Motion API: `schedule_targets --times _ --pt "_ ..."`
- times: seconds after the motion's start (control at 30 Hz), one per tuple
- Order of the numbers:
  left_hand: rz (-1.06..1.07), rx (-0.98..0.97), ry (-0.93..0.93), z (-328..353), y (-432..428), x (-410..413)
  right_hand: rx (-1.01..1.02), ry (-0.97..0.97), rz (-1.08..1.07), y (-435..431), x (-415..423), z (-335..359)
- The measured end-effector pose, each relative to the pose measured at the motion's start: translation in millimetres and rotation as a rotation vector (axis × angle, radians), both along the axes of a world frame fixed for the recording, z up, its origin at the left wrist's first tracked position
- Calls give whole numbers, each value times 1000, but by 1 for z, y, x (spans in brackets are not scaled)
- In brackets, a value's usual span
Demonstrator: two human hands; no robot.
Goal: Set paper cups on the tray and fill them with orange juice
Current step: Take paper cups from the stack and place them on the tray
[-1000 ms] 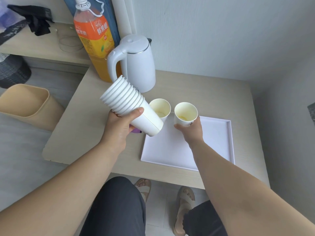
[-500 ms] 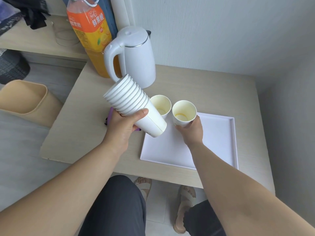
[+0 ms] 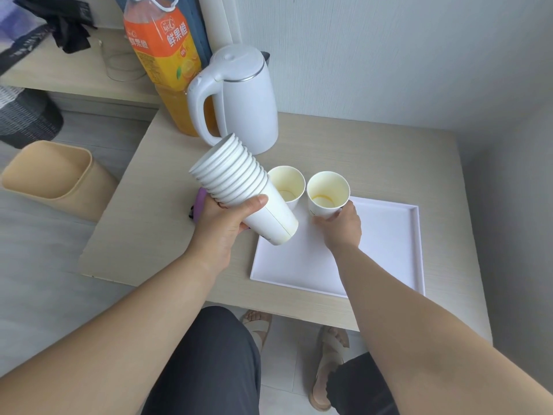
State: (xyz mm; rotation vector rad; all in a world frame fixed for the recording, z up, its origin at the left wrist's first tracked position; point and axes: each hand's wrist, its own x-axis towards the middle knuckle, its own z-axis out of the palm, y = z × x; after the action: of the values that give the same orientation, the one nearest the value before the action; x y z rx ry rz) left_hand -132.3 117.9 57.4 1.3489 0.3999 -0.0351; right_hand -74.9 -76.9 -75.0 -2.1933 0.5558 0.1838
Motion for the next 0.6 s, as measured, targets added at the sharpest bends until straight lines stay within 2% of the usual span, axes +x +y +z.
schedule_targets --times 0.17,0.33,0.43,0.5,0.53,0.6 --pt "0 -4 -10 1 -5 -2 -12 26 23 -2 2 3" --pt "-15 -8 -10 3 -14 -5 251 32 -13 -11 -8 25" --pt "-31 -20 -38 6 -21 -5 329 -128 -153 -21 -37 54" --pt "-46 -31 -57 8 -28 -6 460 -256 -237 -25 -60 78" --pt "-59 -30 -60 10 -31 -6 555 -277 -221 -25 -70 90" --pt "-101 -12 -72 15 -39 -8 639 -243 -35 -22 -84 113"
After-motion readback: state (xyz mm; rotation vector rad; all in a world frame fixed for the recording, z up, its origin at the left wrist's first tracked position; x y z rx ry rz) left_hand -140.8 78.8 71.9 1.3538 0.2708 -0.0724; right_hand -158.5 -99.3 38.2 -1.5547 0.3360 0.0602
